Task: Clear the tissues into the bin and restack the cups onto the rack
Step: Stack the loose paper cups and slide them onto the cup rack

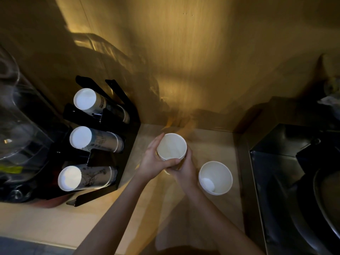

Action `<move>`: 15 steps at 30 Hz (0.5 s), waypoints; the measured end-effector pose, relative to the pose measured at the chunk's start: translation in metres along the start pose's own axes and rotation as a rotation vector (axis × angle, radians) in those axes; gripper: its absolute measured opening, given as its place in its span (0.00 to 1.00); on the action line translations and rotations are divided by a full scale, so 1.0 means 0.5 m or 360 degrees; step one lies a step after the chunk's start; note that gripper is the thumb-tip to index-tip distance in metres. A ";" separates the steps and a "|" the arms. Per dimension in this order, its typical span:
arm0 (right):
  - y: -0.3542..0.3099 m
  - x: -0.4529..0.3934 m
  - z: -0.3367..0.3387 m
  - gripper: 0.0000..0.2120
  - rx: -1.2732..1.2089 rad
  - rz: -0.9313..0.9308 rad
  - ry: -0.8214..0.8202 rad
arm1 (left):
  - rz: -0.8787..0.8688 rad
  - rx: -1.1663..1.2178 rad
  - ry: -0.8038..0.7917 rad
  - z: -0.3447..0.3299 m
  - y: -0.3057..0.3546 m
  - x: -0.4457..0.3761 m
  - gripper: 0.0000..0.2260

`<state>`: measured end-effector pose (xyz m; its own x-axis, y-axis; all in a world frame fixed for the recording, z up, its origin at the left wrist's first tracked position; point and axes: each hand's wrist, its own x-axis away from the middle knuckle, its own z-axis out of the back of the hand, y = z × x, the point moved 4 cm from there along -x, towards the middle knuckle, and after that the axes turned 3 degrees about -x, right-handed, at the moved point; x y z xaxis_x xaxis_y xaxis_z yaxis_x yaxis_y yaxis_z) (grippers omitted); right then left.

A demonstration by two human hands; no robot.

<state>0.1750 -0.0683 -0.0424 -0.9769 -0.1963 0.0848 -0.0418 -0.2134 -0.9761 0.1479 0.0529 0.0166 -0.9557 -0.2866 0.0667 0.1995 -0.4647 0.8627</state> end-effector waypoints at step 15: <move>-0.215 0.022 -0.020 0.42 0.0589 0.0954 -0.0127 | 0.0955 0.1448 -0.0375 0.142 0.011 0.105 0.33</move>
<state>0.1668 -0.0379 0.0612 -0.7905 -0.4481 -0.4175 0.5859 -0.3550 -0.7285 0.0833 0.0946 0.0603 -0.7941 -0.0477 0.6060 0.5021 0.5105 0.6981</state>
